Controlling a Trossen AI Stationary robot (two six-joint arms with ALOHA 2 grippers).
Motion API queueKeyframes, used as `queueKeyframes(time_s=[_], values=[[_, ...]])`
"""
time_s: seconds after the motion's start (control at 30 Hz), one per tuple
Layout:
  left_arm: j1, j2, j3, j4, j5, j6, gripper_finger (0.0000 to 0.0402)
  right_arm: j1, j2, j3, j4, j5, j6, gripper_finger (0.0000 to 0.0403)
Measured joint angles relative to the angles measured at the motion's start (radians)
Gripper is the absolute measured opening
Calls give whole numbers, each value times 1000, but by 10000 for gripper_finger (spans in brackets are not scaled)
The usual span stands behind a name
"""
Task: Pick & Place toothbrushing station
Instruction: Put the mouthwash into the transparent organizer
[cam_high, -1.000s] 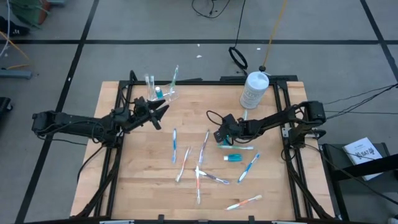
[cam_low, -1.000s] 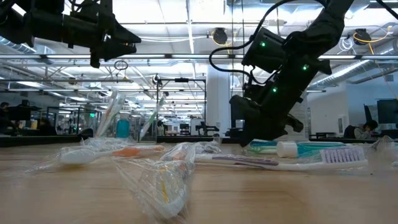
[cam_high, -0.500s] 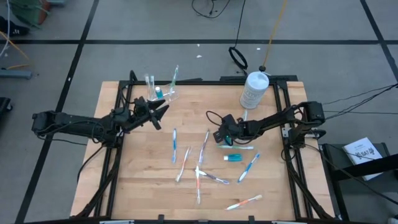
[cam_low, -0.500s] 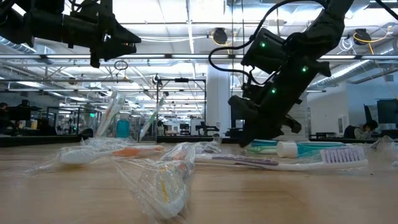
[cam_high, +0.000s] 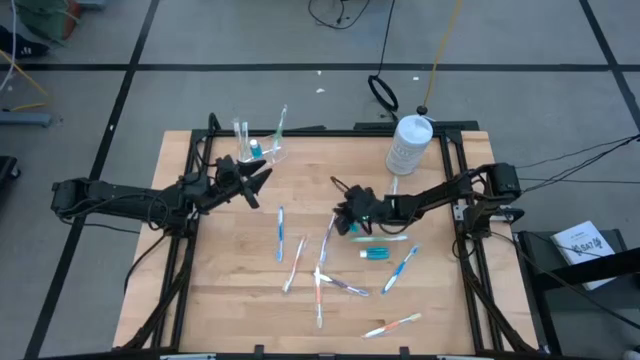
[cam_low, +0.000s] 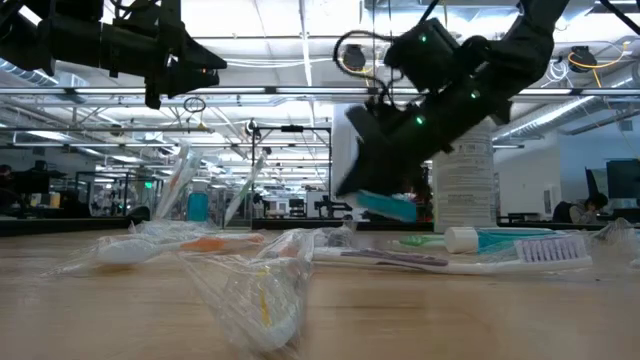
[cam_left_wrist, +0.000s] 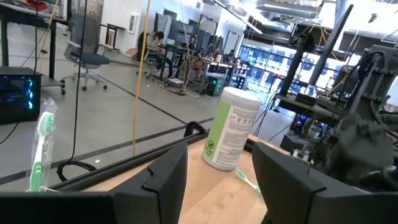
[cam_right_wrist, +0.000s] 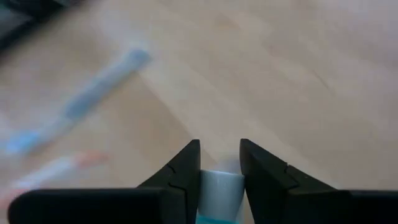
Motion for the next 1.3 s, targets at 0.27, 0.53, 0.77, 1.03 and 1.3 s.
queueKeyframes(time_s=[0.27, 0.53, 0.77, 1.03, 1.3], values=[[-1, 41, 0, 24, 169, -43, 189, -60, -28, 1, 411, -326, -263, 96], [-15, 283, 50, 105, 268, -161, 189, -100, -103, 3, 359, -340, -434, 89], [-77, 558, 222, 106, 312, -21, 189, -102, -157, 1, 244, -338, -500, 93], [-139, 677, 401, -59, 251, 263, 189, -102, -271, 2, 27, -339, -435, 92], [-227, 678, 424, -70, 29, 542, 189, -107, -326, 2, -84, -580, -321, 92]])
